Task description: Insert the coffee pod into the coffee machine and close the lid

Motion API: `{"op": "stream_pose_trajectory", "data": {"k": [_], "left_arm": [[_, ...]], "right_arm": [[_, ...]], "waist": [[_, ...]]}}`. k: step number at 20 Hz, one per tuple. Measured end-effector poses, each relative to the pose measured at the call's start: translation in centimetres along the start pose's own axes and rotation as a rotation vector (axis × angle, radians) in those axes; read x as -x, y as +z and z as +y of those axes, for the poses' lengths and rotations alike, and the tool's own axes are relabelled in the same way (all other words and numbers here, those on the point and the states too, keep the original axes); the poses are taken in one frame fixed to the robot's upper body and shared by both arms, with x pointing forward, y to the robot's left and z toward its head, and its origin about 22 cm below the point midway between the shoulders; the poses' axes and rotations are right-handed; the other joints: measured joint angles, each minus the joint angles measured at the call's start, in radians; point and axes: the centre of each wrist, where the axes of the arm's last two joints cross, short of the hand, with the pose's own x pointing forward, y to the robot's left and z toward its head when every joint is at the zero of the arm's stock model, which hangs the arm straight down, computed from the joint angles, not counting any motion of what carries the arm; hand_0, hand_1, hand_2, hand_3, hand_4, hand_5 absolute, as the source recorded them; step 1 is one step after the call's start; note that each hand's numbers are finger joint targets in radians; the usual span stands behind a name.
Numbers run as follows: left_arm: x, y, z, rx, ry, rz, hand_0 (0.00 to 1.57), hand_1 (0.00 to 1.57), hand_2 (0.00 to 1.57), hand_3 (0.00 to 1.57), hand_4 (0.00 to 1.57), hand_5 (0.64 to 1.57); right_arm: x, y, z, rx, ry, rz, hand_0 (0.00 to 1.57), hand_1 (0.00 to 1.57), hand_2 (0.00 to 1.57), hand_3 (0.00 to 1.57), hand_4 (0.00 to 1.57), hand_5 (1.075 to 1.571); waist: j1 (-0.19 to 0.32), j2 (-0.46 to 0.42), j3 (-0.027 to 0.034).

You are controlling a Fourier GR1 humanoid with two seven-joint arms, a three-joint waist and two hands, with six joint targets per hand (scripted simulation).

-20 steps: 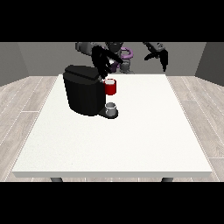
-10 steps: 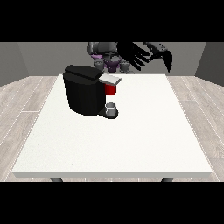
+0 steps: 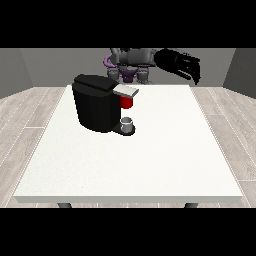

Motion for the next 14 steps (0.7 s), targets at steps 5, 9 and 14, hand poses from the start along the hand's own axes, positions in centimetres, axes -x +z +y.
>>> {"op": "stream_pose_trajectory", "data": {"k": [5, 9, 14], "left_arm": [[-0.2, 0.1, 0.6, 0.001, 0.007, 0.008, 0.0, 0.0, 0.0, 0.0, 0.32, 1.571], [0.0, 0.7, 1.2, -0.018, 0.013, 0.016, 0.0, 0.0, 0.0, 0.0, 0.32, 1.571], [1.6, 2.6, 1.9, -0.063, 0.025, 0.074, 0.0, 0.0, 0.0, 0.0, 0.27, 1.571]], "right_arm": [[0.1, -0.8, 1.3, -0.024, -0.02, -0.025, 0.0, 0.0, 0.0, 0.0, 0.0, 1.571], [0.5, -0.9, 2.5, -0.064, -0.05, -0.063, 0.0, 0.0, 0.0, 0.0, 0.0, 1.571], [2.3, 0.7, 7.0, -0.156, -0.105, -0.109, 0.0, 0.0, 0.0, 0.0, 0.19, 1.571]], "waist": [[-0.011, 0.008, -0.0009], [-0.041, -0.008, -0.0009], [-0.108, -0.075, -0.0011]]}}
